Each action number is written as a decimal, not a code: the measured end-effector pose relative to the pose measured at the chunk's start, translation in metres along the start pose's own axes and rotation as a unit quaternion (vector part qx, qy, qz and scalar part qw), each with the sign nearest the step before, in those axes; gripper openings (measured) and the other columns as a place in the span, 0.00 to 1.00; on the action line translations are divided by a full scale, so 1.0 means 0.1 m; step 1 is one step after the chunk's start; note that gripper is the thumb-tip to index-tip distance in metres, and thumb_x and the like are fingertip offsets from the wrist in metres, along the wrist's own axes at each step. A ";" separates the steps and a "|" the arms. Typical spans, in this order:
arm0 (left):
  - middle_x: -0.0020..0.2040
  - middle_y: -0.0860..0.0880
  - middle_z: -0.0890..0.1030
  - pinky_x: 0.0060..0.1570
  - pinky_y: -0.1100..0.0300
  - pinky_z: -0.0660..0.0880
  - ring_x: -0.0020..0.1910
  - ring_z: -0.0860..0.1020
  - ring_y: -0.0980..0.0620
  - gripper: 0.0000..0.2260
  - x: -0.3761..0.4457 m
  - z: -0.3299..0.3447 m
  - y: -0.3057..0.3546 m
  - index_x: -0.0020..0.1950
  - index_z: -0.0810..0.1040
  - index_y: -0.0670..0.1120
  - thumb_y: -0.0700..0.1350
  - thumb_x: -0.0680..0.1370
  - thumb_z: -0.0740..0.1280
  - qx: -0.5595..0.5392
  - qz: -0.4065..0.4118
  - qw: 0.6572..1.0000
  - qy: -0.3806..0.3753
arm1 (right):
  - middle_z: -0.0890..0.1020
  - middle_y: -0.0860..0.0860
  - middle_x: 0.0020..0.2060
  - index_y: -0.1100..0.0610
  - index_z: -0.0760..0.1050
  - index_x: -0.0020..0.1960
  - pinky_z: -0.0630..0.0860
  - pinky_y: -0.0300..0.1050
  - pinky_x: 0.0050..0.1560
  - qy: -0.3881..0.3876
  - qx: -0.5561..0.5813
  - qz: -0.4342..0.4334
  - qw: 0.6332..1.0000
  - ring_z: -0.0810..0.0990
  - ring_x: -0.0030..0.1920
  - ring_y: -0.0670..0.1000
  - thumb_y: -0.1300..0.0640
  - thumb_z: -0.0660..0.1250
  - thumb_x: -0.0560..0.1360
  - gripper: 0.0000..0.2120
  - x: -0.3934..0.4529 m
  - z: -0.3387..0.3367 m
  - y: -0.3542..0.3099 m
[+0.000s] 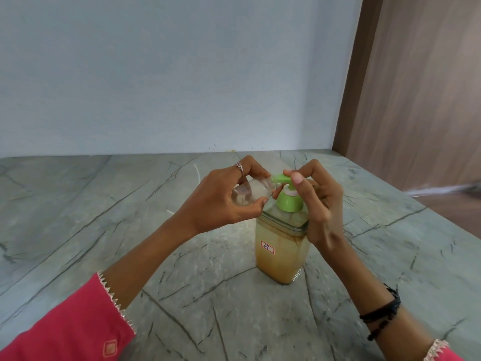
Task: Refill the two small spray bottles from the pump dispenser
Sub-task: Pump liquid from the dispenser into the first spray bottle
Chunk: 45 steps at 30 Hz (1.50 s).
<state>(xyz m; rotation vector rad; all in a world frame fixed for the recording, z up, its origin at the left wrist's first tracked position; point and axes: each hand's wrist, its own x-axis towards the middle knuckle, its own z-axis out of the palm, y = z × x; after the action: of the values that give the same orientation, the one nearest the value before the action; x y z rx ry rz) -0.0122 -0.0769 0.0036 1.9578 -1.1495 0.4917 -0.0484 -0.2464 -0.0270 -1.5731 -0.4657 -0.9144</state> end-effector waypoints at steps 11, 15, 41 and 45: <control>0.47 0.57 0.79 0.39 0.61 0.78 0.42 0.80 0.53 0.12 0.01 0.00 0.02 0.50 0.73 0.57 0.53 0.68 0.68 -0.022 0.003 1.000 0.015 | 0.84 0.54 0.37 0.44 0.74 0.59 0.75 0.62 0.42 -0.040 -0.005 -0.054 0.998 0.81 0.39 0.61 0.44 0.58 0.77 0.13 -0.08 -0.05 0.12; 0.51 0.58 0.77 0.39 0.61 0.78 0.42 0.80 0.53 0.14 0.02 -0.01 0.02 0.52 0.72 0.57 0.54 0.68 0.68 -0.018 0.004 1.000 0.013 | 0.83 0.56 0.35 0.46 0.75 0.58 0.74 0.63 0.40 -0.038 0.006 -0.043 0.998 0.80 0.37 0.64 0.45 0.57 0.77 0.14 -0.07 -0.06 0.14; 0.50 0.60 0.78 0.38 0.70 0.75 0.41 0.79 0.56 0.12 0.01 -0.01 0.03 0.50 0.73 0.57 0.53 0.68 0.68 -0.020 0.005 1.000 0.015 | 0.84 0.54 0.37 0.47 0.74 0.56 0.74 0.64 0.37 -0.029 0.001 -0.047 0.998 0.81 0.37 0.63 0.48 0.54 0.78 0.13 -0.06 -0.05 0.15; 0.45 0.60 0.79 0.38 0.66 0.77 0.41 0.79 0.56 0.12 0.01 -0.01 0.04 0.50 0.72 0.56 0.52 0.68 0.68 -0.018 0.011 1.000 0.016 | 0.83 0.52 0.36 0.45 0.73 0.59 0.74 0.63 0.39 -0.048 -0.015 -0.059 0.997 0.80 0.36 0.63 0.49 0.54 0.77 0.13 -0.07 -0.07 0.15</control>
<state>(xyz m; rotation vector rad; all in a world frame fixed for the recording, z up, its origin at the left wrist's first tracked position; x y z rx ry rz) -0.0152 -0.0779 0.0065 1.9020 -1.1523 0.5096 -0.0439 -0.2551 -0.0423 -1.6354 -0.6212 -0.9403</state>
